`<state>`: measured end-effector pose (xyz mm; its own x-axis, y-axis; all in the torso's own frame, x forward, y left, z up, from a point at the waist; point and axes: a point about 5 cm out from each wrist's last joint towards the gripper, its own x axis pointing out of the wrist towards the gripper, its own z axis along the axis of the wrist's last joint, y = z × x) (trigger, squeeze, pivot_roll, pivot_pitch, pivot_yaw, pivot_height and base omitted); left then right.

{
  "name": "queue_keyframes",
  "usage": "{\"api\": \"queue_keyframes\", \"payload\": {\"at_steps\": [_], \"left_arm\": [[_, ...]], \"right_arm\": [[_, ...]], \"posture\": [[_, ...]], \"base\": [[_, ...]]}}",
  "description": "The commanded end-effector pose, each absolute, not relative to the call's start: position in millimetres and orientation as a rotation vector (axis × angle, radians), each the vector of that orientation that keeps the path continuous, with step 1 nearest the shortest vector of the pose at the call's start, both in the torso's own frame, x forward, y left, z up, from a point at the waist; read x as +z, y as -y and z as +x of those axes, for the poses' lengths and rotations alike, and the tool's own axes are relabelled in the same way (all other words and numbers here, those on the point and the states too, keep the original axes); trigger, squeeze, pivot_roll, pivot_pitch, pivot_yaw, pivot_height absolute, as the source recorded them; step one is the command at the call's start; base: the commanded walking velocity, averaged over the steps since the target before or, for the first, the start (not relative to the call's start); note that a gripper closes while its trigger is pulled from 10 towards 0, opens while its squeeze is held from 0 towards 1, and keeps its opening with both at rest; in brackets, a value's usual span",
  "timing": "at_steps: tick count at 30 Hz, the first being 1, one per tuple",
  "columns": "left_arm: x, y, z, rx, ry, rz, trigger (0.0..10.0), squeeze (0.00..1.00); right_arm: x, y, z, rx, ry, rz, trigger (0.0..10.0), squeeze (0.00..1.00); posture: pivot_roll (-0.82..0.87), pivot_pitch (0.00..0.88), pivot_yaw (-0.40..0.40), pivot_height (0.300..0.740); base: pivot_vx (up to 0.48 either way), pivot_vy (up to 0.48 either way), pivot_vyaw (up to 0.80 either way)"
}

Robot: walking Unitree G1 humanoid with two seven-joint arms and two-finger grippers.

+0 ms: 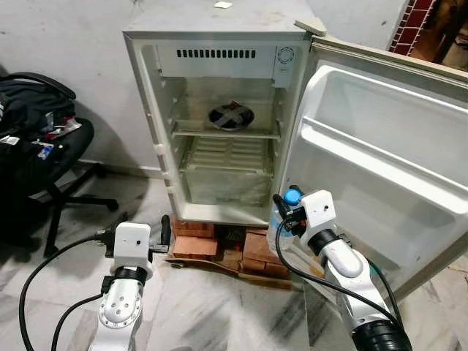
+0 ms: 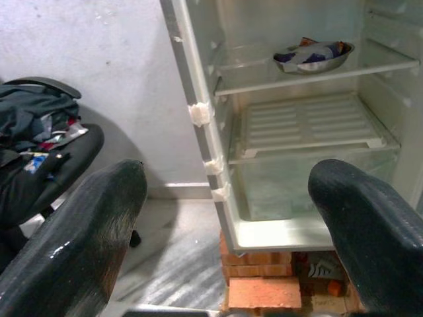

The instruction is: Restocking fridge

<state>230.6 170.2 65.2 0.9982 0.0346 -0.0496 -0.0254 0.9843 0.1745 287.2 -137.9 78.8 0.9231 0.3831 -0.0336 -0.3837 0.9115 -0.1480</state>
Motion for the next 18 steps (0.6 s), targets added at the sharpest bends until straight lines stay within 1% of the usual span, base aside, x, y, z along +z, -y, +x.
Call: {"api": "queue_keyframes", "payload": {"at_steps": [1,13,18], "left_arm": [[65.5,-171.3,231.5,0.033,-0.051,0.177,10.0,0.00],[65.0,-169.6,234.0,0.023,-0.050,0.175,10.0,0.00],[65.7,-166.8,233.7,0.018,-0.040,0.155,10.0,0.00]], "right_arm": [[86.0,135.7,291.2,0.396,0.028,-0.156,10.0,0.00],[87.1,136.4,293.2,0.387,0.036,-0.160,10.0,0.00],[86.7,136.9,293.2,0.385,0.035,-0.161,10.0,0.00]], "posture": [[-0.02,0.054,0.020,0.740],[-0.02,0.049,0.021,0.740],[-0.02,0.049,0.020,0.740]], "base": [[0.311,0.000,0.00],[0.294,0.000,0.00],[0.000,0.000,0.00]]}}
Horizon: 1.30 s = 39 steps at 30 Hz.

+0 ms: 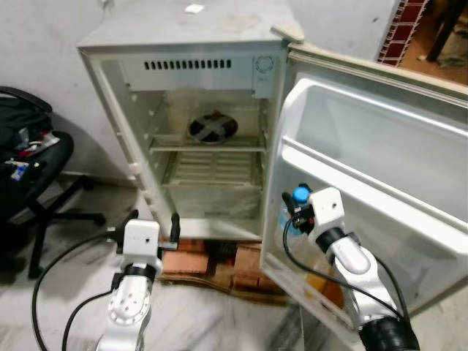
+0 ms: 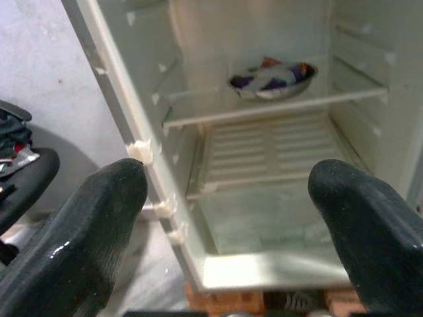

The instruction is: Restocking fridge

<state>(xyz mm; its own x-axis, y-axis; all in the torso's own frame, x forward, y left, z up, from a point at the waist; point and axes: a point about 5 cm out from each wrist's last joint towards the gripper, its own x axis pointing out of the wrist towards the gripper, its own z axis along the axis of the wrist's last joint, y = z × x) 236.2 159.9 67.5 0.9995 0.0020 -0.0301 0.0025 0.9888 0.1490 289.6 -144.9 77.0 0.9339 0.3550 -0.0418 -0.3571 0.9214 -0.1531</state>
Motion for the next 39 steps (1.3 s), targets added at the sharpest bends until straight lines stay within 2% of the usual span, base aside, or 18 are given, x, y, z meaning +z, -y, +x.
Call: {"api": "queue_keyframes", "payload": {"at_steps": [1,17,34,39], "left_arm": [[65.7,-166.5,233.7,0.017,-0.040,0.156,10.0,0.00],[59.6,-159.5,226.2,0.003,-0.065,0.159,10.0,0.00],[59.9,-156.7,228.7,-0.013,-0.072,0.169,10.0,0.00],[60.0,-156.5,228.6,-0.009,-0.072,0.169,10.0,0.00]], "right_arm": [[86.7,136.9,293.3,0.385,0.035,-0.162,10.0,0.00],[86.6,142.5,293.8,0.361,0.036,-0.172,10.0,0.00],[89.3,145.1,290.4,0.354,0.050,-0.174,10.0,0.00],[90.2,143.6,290.7,0.361,0.054,-0.170,10.0,0.00]], "posture": [[-0.02,0.051,0.019,0.740],[-0.03,0.062,0.023,0.740],[-0.04,0.085,0.036,0.633],[-0.04,0.087,0.032,0.623]], "base": [[0.000,0.000,0.00],[0.000,0.000,0.00],[0.000,0.000,0.00],[0.000,0.000,0.00]]}}
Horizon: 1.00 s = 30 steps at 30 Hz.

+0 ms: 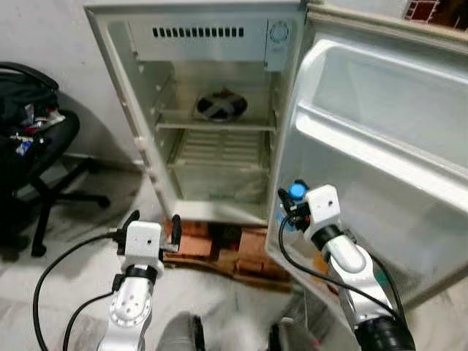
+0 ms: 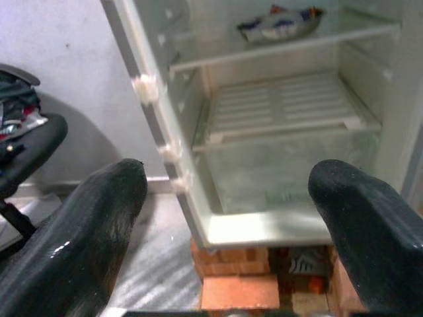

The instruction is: Restocking fridge

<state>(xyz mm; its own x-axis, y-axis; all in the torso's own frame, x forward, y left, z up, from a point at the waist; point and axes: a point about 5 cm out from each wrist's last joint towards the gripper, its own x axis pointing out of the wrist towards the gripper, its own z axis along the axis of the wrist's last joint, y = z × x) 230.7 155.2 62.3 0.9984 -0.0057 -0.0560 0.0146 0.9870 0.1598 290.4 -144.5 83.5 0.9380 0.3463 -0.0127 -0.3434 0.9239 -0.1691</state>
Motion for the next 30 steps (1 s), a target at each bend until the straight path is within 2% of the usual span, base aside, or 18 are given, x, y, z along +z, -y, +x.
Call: {"api": "queue_keyframes", "payload": {"at_steps": [1,14,24,30], "left_arm": [[59.9,-156.4,228.5,-0.009,-0.072,0.169,10.0,0.00],[63.5,-158.4,231.7,0.007,-0.053,0.181,10.0,0.00],[67.6,-160.8,223.0,0.033,-0.044,0.158,10.0,0.00],[74.0,-160.5,220.5,0.050,-0.031,0.138,10.0,0.00]], "right_arm": [[90.3,143.6,290.7,0.362,0.054,-0.171,10.0,0.00],[92.0,145.0,291.9,0.366,0.054,-0.183,10.0,0.00],[90.2,141.1,283.2,0.392,0.051,-0.186,10.0,0.00],[90.0,143.3,280.8,0.407,0.040,-0.187,10.0,0.00]], "posture": [[-0.04,0.087,0.032,0.623],[-0.04,0.101,0.018,0.623],[-0.03,0.142,-0.008,0.623],[-0.03,0.155,-0.017,0.623]], "base": [[0.000,0.000,0.00],[0.000,0.000,0.00],[0.000,0.000,0.00],[0.256,0.000,0.00]]}}
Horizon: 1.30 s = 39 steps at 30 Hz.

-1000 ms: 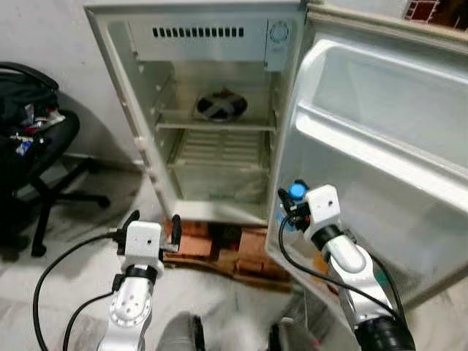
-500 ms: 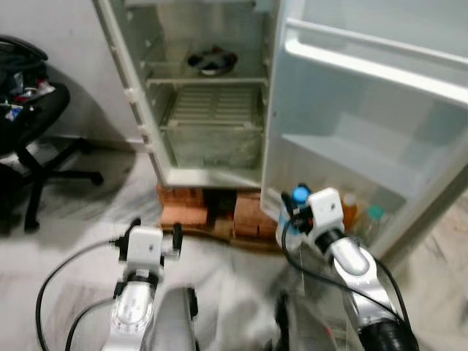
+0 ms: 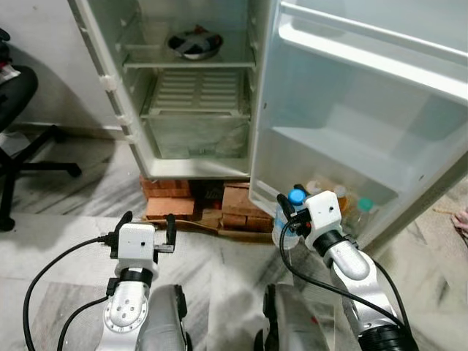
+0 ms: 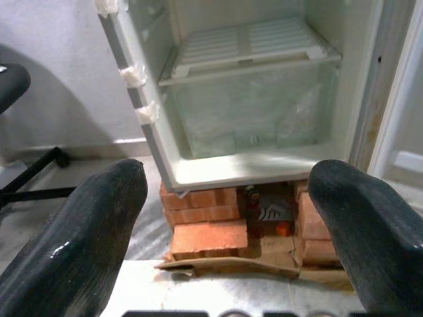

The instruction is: Restocking fridge

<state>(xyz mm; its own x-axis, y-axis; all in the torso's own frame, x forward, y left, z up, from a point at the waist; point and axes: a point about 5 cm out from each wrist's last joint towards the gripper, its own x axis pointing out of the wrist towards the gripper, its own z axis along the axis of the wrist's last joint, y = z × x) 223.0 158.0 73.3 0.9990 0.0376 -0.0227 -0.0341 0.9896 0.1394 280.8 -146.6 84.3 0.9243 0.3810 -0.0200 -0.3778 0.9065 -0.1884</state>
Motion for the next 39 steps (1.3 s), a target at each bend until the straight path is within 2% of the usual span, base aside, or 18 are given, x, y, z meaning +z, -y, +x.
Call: {"api": "queue_keyframes", "payload": {"at_steps": [1,22,34,39], "left_arm": [[73.9,-160.9,220.2,0.051,-0.031,0.138,10.0,0.00],[75.9,-161.6,227.6,0.034,-0.036,0.138,10.0,0.00],[75.3,-161.3,227.9,0.042,-0.037,0.139,10.0,0.00],[75.4,-161.1,228.1,0.042,-0.036,0.145,10.0,0.00]], "right_arm": [[89.9,143.5,281.0,0.406,0.040,-0.187,10.0,0.00],[91.9,142.5,285.7,0.401,0.042,-0.205,10.0,0.00],[89.4,138.0,284.2,0.425,0.022,-0.162,10.0,0.00],[89.3,135.4,282.7,0.439,0.032,-0.171,10.0,0.00]], "posture": [[-0.03,0.155,-0.016,0.623],[-0.03,0.150,-0.002,0.623],[-0.03,0.145,0.001,0.623],[-0.03,0.145,0.000,0.593]], "base": [[0.274,0.000,0.00],[0.329,0.000,0.00],[0.021,0.000,0.00],[0.000,0.000,0.00]]}}
